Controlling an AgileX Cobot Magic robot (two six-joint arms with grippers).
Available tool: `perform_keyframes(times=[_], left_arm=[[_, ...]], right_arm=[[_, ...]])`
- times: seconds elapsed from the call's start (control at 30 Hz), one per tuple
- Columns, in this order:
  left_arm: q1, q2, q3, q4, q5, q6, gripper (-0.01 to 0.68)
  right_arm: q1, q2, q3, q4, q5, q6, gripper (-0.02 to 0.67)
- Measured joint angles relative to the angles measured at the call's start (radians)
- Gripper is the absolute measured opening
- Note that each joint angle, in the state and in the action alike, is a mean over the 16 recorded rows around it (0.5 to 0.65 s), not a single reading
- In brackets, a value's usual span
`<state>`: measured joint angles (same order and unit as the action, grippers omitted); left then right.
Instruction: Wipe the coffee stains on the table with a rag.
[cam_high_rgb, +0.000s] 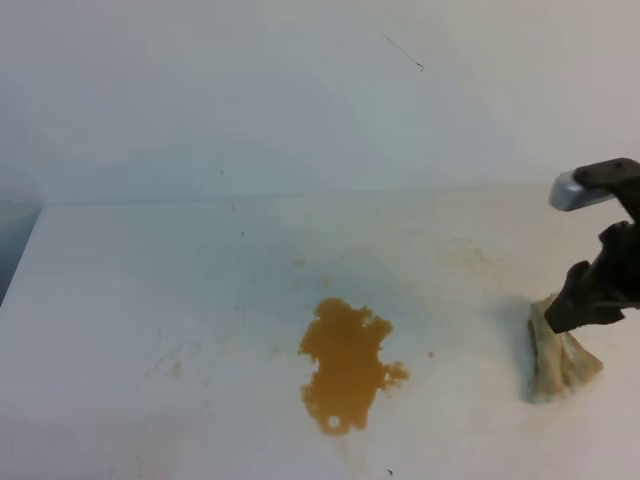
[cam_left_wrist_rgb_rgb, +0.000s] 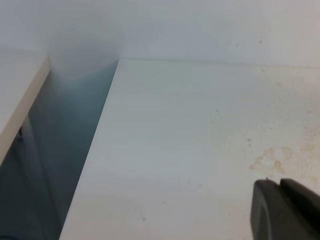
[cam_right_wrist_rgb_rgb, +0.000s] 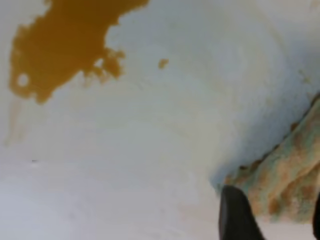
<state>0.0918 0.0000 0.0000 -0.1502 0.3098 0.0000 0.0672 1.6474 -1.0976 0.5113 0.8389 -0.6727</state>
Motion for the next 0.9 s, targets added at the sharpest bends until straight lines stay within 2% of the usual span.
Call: perform_keyframes(times=[0.13, 0.23, 0.33, 0.47, 0.67, 0.9], left_arm=[[0.0, 0.0, 0.0, 0.0, -0.001, 0.0, 0.001], [0.0, 0.0, 0.0, 0.0, -0.001, 0.0, 0.001], [0.0, 0.0, 0.0, 0.0, -0.001, 0.0, 0.001], [0.0, 0.0, 0.0, 0.0, -0.001, 0.0, 0.001], [0.0, -0.002, 0.002, 0.0, -0.003, 0.0, 0.001], [0.0, -0.002, 0.002, 0.0, -0.004, 0.0, 0.001]], right_arm=[[0.065, 0.115, -0.095, -0.164, 0.004, 0.165, 0.306], [0.099, 0.187, -0.153, -0.266, 0.002, 0.276, 0.328], [0.122, 0.244, -0.195, -0.338, -0.003, 0.364, 0.32], [0.135, 0.301, -0.23, -0.379, -0.008, 0.423, 0.262], [0.137, 0.344, -0.255, -0.335, -0.002, 0.395, 0.148], [0.141, 0.351, -0.285, -0.106, 0.063, 0.185, 0.037]])
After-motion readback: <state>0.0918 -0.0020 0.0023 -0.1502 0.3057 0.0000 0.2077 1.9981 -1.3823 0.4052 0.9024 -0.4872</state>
